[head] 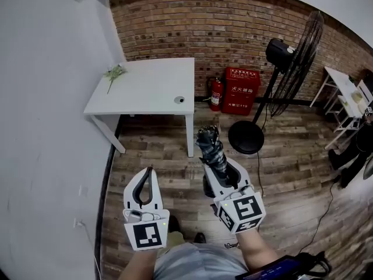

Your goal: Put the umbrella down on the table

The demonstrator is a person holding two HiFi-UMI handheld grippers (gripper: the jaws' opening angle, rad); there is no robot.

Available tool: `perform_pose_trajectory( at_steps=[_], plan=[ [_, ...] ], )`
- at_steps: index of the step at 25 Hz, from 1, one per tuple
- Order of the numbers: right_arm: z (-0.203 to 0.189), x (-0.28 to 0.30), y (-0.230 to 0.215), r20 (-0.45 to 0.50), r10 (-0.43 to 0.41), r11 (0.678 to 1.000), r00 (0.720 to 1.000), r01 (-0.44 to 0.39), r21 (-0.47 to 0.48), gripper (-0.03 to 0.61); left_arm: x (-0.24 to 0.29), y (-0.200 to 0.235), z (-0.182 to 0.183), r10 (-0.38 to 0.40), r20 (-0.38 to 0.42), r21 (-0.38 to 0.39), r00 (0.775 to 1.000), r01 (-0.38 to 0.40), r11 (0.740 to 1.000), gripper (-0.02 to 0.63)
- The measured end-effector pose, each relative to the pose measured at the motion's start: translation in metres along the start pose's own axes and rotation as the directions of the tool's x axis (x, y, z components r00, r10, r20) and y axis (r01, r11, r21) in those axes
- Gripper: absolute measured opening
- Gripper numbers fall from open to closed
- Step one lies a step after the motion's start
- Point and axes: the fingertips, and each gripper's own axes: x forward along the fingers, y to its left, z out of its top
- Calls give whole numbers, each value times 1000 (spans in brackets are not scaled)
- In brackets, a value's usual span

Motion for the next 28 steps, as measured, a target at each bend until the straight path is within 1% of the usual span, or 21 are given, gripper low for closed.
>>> perform_pose_trajectory(
  at_steps=[4, 8, 14, 18, 22, 28],
  plan=[
    [-8, 18, -3, -10, -2, 1000, 1000, 2, -3, 154, 11, 10, -14, 9, -10, -8, 1000, -9, 1000, 8],
    [-19, 49, -3, -33, -7, 1000, 999, 7, -7, 155, 31, 31, -34, 15, -27, -28, 1000, -15, 999, 8],
    [-38, 120, -5, -59, -30, 1000, 998, 30, -4, 153, 88, 80, -70, 5, -54, -52, 999, -8, 999, 8],
    [-45, 177, -9, -69, -46, 999, 997, 46, -6, 153, 136, 117, -91, -12, -67, -46, 998, 9, 999, 8],
    [-43, 234, -15, -75, -76, 997, 994, 75, -7, 153, 182, 150, -104, -42, -69, -39, 997, 39, 998, 8],
    [-26, 297, -22, -51, -126, 992, 991, 125, -23, 153, 234, 189, -108, -86, -37, -34, 996, 85, 996, 8]
  ],
)
